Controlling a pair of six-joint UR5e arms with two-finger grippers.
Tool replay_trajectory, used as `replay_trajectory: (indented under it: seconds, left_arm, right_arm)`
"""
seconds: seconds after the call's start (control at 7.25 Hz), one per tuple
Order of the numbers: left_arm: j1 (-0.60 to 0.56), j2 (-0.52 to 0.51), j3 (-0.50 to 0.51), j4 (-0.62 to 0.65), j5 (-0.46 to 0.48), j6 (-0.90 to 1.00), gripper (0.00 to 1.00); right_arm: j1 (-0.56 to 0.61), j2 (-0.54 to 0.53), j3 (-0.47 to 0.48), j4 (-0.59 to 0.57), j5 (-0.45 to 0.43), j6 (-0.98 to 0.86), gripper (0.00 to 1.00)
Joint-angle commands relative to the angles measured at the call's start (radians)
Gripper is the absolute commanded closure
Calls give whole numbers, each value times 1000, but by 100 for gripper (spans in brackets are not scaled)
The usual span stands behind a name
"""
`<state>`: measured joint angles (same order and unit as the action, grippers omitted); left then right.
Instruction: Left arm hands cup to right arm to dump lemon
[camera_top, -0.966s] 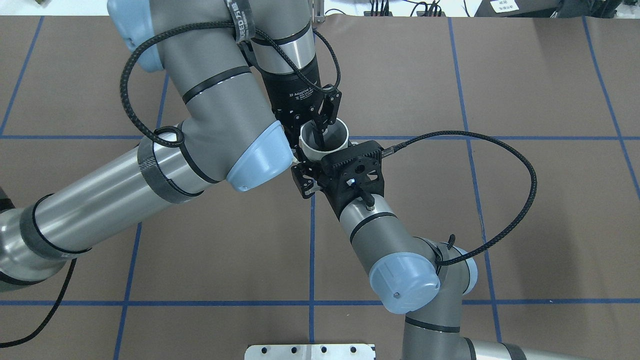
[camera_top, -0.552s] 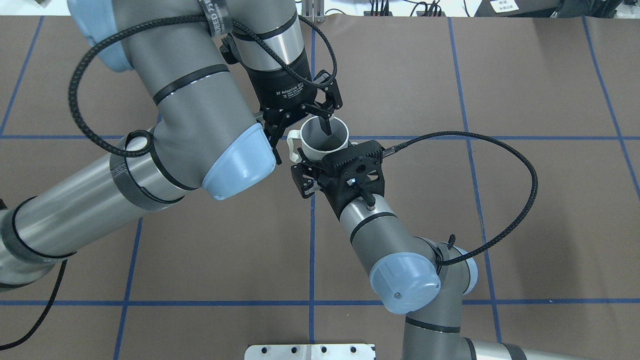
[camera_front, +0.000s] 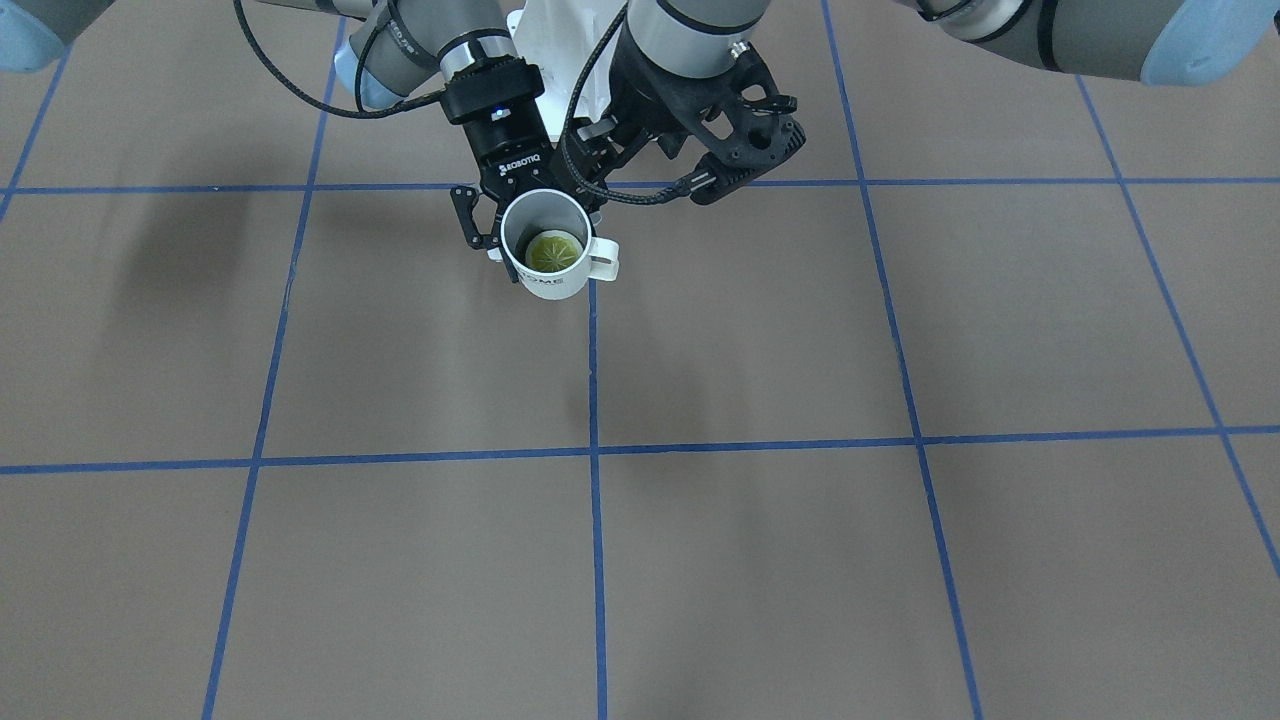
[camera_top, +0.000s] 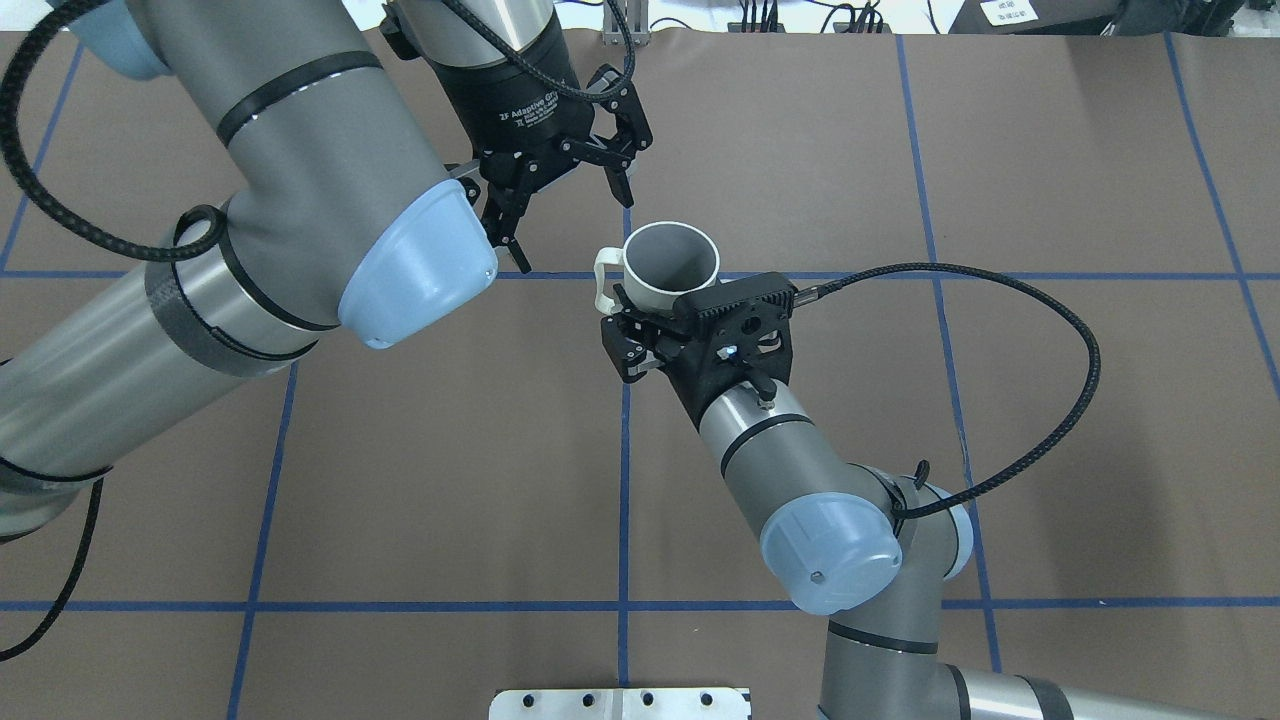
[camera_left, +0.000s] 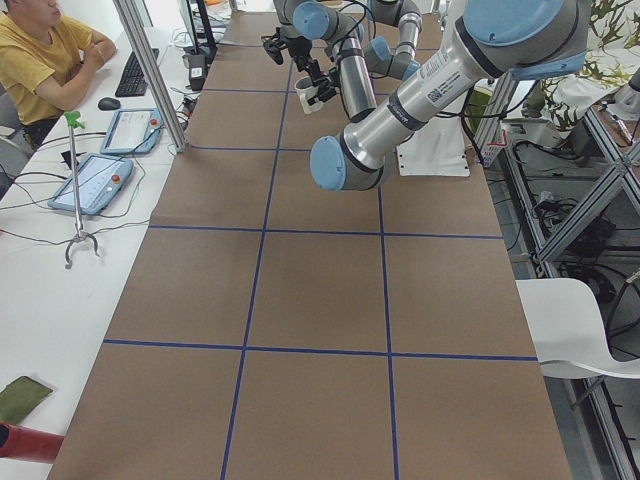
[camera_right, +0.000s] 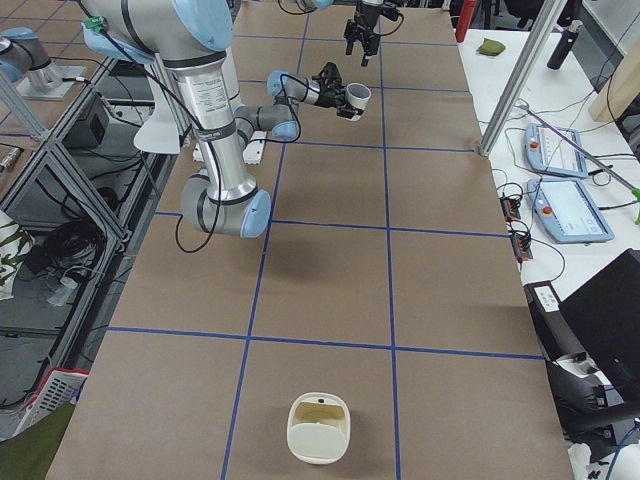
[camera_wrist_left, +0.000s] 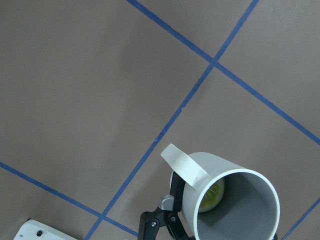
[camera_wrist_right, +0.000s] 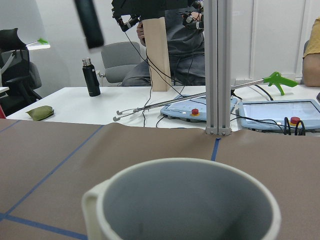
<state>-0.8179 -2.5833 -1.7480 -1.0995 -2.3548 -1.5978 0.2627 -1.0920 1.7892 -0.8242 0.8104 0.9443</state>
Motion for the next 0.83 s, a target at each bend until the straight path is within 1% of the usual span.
replay_trajectory:
  seconds: [0.0, 0.14, 0.28, 0.41, 0.55, 0.69]
  left_arm:
    - [-21, 24, -1, -2, 2, 10, 0]
    - [-21, 25, -1, -2, 2, 10, 0]
    - [-23, 25, -1, -2, 2, 10, 0]
    - [-26, 25, -1, -2, 2, 10, 0]
    - [-27, 25, -1, -2, 2, 10, 0]
    - [-27, 26, -2, 0, 2, 9, 0]
  right_arm:
    - [38, -45, 39, 13, -4, 130, 100]
    - [65, -74, 50, 70, -4, 216, 100]
    - [90, -124, 71, 121, -14, 223, 100]
    - [98, -194, 88, 132, -17, 238, 100]
    - [115, -275, 110, 143, -17, 317, 100]
    - [137, -340, 122, 172, -16, 336, 100]
